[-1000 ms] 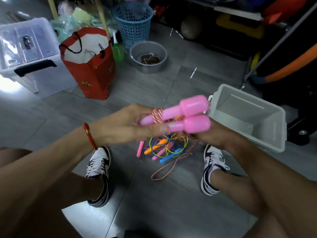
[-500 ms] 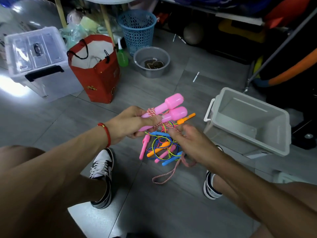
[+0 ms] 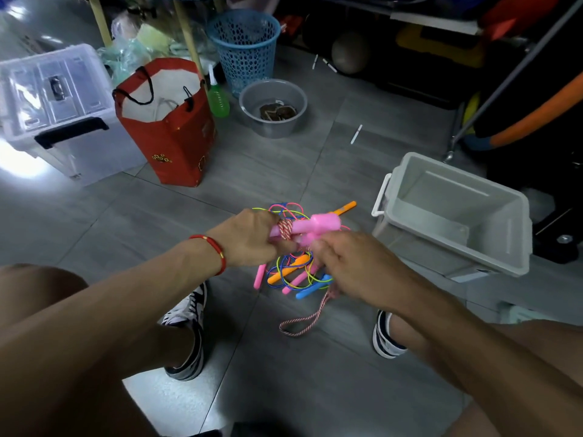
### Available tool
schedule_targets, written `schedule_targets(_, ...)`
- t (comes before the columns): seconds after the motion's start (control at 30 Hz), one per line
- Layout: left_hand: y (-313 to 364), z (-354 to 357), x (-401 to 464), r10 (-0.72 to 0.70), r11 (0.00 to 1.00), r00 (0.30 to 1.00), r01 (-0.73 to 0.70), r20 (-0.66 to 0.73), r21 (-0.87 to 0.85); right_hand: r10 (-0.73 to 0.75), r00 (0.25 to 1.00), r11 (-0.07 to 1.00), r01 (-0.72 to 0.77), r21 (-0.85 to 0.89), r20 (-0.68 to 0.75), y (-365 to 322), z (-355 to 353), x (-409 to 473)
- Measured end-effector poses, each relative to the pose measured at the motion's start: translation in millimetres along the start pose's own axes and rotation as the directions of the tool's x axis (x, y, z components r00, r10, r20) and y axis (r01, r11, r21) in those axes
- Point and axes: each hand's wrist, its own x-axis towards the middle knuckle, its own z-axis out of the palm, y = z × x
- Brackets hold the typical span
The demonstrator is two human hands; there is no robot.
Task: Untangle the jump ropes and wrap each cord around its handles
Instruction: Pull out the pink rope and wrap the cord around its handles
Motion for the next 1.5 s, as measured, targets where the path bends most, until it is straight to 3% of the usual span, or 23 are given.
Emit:
schedule_targets(0.13,4.9,15.9,-3.0,0.129,0.907,0.990,-0.140,0.053,0.398,0.061,0.997,0.989,-0.054,0.138,-0.046,1.1,-4.2,7.6)
schedule_targets(0.3,12.6,25.7,-8.7,0.313,0.737,0.949,-0.269,0.040,0.620,-0.009,0.999,0.988,0.016,0.157,-0.046,9.0,-17.6,16.2)
schedule_targets(0.47,9.8,26.3,-10.1,0.508,0.696,0.861,-0.421,0.016,0.582,-0.110,0.993,0.994,0.110,-0.016,-0.035,18.9,-37.3,19.4)
schedule_targets(0.57,8.9,19.4,-16.1,0.640,0.661,0.768,-0.537,-0.020,0.525,-0.173,0.984,0.985,0.172,0.030,0.037,28.2,-37.6,23.1)
schedule_targets(0.67,10.7,9.6,-23.0,0.669,0.692,0.741,-0.596,-0.052,0.408,-0.183,0.972,0.978,0.165,0.130,0.144,39.4,-37.2,29.8)
schedule_targets(0.77,13.5,-0.9,-29.0,0.592,0.804,0.801,-0.580,-0.087,0.128,-0.193,0.963,0.914,0.107,0.390,0.188,46.8,-39.0,30.0)
schedule_targets(0.87,20.6,-7.6,-32.6,0.521,0.818,0.851,-0.522,-0.073,-0.243,-0.212,0.965,0.842,0.101,0.530,0.153,49.1,-36.0,32.0)
schedule_targets(1.0,26.9,-14.2,-34.4,0.403,0.732,0.913,-0.279,0.066,-0.622,-0.263,0.958,0.743,0.125,0.658,0.115,48.3,-31.5,22.7)
schedule_targets(1.1,21.8,-15.8,-33.7,0.302,0.575,0.952,-0.140,0.050,-0.806,-0.166,0.986,0.775,0.115,0.621,0.025,45.4,-20.0,16.8)
schedule_targets(1.23,12.2,-13.9,-24.4,0.029,0.461,0.990,0.110,0.139,-0.881,-0.050,0.996,0.730,-0.014,0.683,0.075,36.3,1.4,17.8)
schedule_targets(1.4,8.9,-6.5,-11.1,-0.163,0.466,0.975,0.213,0.154,-0.858,-0.068,0.992,0.960,0.094,0.264,-0.107,25.9,15.1,14.7)
schedule_targets(1.5,5.2,-2.6,-4.5,-0.250,0.498,0.961,0.232,0.118,-0.835,0.036,0.999,0.908,-0.023,0.418,-0.022,18.1,20.3,12.5)
